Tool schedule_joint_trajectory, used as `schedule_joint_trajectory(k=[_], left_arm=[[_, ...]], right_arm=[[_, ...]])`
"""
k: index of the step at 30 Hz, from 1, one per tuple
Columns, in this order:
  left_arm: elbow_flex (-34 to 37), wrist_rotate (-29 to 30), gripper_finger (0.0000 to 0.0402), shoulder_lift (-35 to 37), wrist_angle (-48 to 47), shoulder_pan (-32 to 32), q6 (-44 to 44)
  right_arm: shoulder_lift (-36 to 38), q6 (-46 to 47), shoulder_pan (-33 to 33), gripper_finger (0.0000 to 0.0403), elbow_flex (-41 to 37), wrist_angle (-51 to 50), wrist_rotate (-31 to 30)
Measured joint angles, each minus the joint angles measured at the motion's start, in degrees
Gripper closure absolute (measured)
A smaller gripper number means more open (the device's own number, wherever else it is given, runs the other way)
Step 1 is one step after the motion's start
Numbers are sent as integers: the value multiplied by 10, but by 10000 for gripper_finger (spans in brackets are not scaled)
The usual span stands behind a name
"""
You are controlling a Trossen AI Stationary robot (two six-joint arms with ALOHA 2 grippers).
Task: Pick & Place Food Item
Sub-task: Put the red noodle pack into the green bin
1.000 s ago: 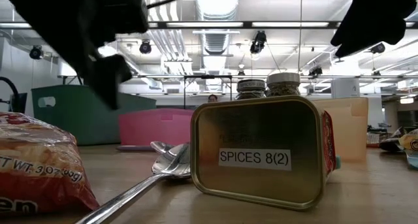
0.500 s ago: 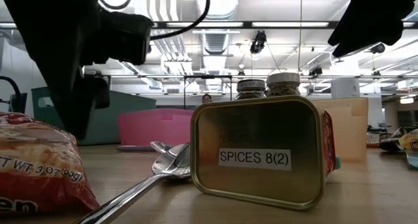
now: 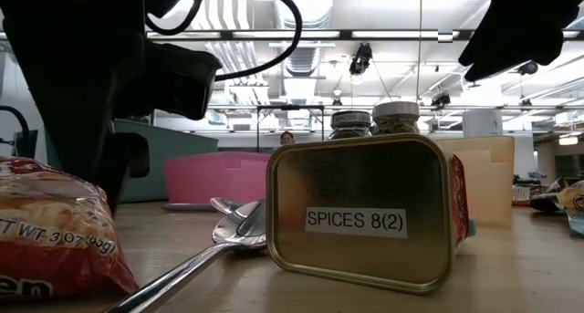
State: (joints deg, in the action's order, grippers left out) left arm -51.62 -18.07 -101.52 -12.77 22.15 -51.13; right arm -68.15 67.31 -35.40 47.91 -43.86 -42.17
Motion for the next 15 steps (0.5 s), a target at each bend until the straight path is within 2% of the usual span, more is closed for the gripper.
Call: schedule_joint_trajectory(k=[9,15], left_arm=[[3,-10,52,0,20,2,16],[4,-23,95,-3,32,10,18]], right_arm=[[0,-3,0,195,-4,9,1],[0,-5,0,195,-4,10,1]])
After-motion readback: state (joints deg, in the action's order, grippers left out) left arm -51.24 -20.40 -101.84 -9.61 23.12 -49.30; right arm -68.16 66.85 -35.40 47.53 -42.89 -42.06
